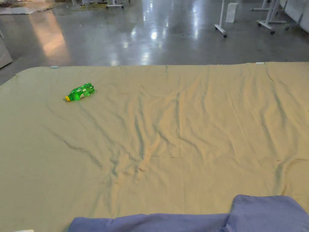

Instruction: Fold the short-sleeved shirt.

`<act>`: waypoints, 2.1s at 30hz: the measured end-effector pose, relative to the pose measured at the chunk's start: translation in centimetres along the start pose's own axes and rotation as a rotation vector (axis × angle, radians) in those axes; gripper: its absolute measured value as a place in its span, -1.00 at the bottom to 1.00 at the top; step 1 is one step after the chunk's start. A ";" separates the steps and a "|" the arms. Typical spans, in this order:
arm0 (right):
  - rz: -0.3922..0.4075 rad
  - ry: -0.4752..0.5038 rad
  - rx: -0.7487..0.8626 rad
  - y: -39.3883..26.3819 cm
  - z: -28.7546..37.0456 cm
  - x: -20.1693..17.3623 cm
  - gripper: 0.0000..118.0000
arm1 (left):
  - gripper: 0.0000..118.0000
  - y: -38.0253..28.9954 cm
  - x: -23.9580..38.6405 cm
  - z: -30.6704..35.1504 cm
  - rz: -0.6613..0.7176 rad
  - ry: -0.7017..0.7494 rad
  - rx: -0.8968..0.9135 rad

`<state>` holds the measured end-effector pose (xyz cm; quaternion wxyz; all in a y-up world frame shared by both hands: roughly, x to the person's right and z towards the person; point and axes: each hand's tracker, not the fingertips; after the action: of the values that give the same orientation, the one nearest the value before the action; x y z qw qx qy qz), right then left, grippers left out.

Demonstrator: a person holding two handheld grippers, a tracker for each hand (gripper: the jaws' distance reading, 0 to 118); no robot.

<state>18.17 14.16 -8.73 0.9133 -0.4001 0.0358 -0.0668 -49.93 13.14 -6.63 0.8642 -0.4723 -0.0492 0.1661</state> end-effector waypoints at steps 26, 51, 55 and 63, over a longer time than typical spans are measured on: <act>0.210 0.094 0.607 4.6 12.6 -13.4 0.24 | 0.41 -0.7 22.2 13.5 -0.496 0.206 0.783; 0.294 0.094 0.606 3.4 13.6 -15.6 -1.00 | -1.00 -1.0 22.0 14.6 -0.529 0.158 0.712; 0.298 0.114 0.582 3.0 13.4 -15.5 -1.00 | -1.00 0.8 18.1 14.6 -0.378 0.223 0.671; 0.249 0.138 0.512 2.2 12.4 -15.1 -1.00 | -1.00 1.9 8.0 12.8 0.012 0.013 0.534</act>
<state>4.90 26.94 -1.75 0.9811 -0.1437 0.1288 0.0119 -45.90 26.96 -1.76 0.9575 -0.2289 0.0045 0.1755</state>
